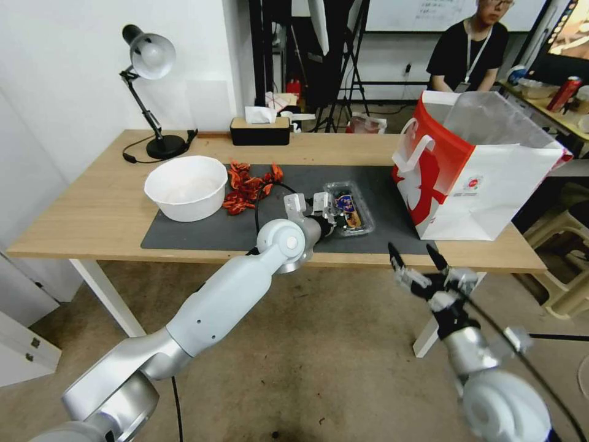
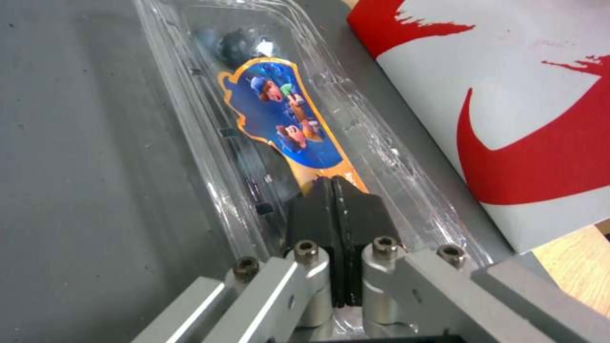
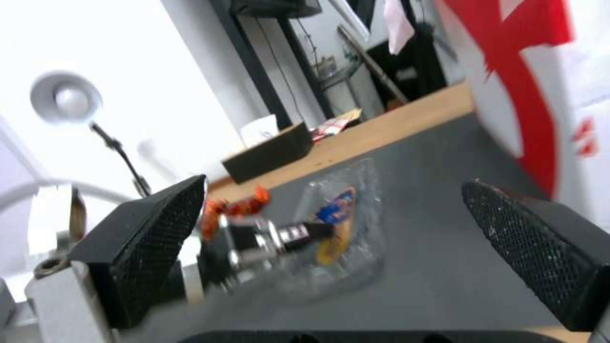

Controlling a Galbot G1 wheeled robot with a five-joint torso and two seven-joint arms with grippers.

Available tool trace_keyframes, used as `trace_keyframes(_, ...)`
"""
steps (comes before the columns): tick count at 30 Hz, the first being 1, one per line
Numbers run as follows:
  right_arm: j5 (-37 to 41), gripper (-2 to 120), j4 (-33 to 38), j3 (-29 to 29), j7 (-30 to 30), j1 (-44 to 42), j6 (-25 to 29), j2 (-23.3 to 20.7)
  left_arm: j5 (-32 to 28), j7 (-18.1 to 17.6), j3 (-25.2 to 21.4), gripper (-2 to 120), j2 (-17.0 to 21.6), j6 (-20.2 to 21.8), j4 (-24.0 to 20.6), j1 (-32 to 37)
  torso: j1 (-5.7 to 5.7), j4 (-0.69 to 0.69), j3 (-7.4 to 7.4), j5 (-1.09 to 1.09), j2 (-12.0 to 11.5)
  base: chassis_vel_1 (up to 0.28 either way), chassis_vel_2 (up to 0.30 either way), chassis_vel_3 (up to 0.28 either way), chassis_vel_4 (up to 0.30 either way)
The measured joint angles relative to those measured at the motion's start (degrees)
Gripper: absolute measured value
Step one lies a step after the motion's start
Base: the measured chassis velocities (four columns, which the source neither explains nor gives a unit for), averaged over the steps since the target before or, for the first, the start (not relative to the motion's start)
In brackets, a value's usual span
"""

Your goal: Close the takeout container lid, then place the container into the takeout bag.

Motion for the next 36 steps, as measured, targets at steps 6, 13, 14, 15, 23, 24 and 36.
trace_keyframes(6,12.3,100,-3.4,-1.8,3.9,8.9,-7.4,-2.1,-0.3,-0.3,-0.1,0,0.2,-0.1,-0.1,0.0,0.0,0.0,0.0,0.01,0.0,0.0,0.0,0.0,0.0)
trace_keyframes(13,20.4,100,-6.7,-3.8,9.3,17.1,-13.9,-3.1,-0.6,-0.5,-0.1,0,0.3,-0.1,-0.1,-0.2,0.0,0.01,0.0,0.01,0.0,0.0,0.0,0.0,0.0)
trace_keyframes(14,22.5,100,-7.5,-4.3,11.1,19.3,-15.2,-3.3,-0.6,-0.5,-0.1,0,0.4,-0.2,-0.1,-0.2,0.0,0.0,0.0,0.01,0.0,0.0,0.0,0.0,0.0)
trace_keyframes(15,24.4,100,-8.5,-4.8,13.2,21.5,-16.8,-3.6,-0.7,-0.5,-0.1,0,0.4,-0.2,-0.1,-0.2,0.0,0.0,0.0,0.01,0.0,0.0,0.0,0.0,0.0)
trace_keyframes(23,28.8,100,-12.7,-8.3,22.4,29.0,-21.6,-3.9,-0.7,-0.6,0.0,0,0.1,-0.2,0.2,-0.5,0.01,0.0,0.0,0.01,0.0,0.0,0.0,0.0,0.0)
trace_keyframes(24,28.9,100,-13.3,-9.0,23.5,29.9,-22.0,-3.7,-0.7,-0.6,0.0,0,0.0,-0.3,0.3,-0.5,0.0,-0.01,0.0,0.01,0.0,0.0,0.0,0.0,0.0)
trace_keyframes(36,32.1,100,-19.8,-13.1,28.7,38.6,-28.1,-1.7,-0.8,-0.7,-0.2,0,-0.2,-0.3,0.3,-0.4,0.0,0.0,0.0,0.01,0.0,0.0,0.0,0.0,0.0)
